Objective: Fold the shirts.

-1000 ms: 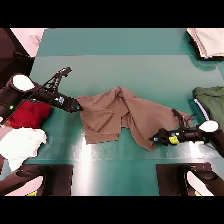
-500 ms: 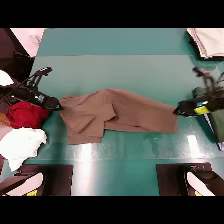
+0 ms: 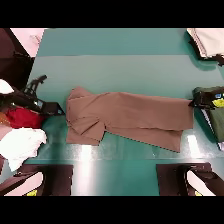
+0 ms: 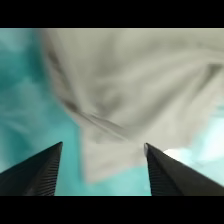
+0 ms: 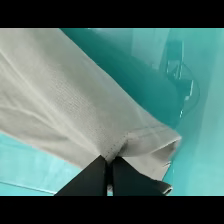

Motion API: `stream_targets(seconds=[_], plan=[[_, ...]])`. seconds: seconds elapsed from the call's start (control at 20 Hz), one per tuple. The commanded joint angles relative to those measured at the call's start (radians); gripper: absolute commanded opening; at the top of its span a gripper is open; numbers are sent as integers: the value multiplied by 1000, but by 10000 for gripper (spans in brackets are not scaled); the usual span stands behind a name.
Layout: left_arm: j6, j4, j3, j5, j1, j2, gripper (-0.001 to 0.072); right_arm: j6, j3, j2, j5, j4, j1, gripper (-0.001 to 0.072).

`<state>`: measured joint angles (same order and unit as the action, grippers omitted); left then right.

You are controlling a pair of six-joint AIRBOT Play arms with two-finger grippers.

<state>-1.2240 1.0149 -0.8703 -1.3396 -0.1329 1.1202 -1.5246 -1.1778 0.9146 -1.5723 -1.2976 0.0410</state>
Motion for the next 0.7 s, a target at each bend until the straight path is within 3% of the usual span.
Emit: stream_targets(seconds=[0.0,0.1,0.35,0.55,0.6,0.65], plan=[[5,-222,211,43,-4,-43,604,7,-5,1,34,-5,-3,16],[55,-330,306,95,-4,-42,603,7,-5,1,40,-4,-3,16],[81,-390,356,260,5,-40,603,7,-5,1,46,-5,-3,16],[79,-412,352,411,123,-40,602,7,-5,1,51,-6,-3,16],[75,-413,344,423,134,-40,466,7,-5,1,51,-6,-3,17],[72,-418,327,418,134,-40,139,7,-5,1,51,-6,-3,17]])
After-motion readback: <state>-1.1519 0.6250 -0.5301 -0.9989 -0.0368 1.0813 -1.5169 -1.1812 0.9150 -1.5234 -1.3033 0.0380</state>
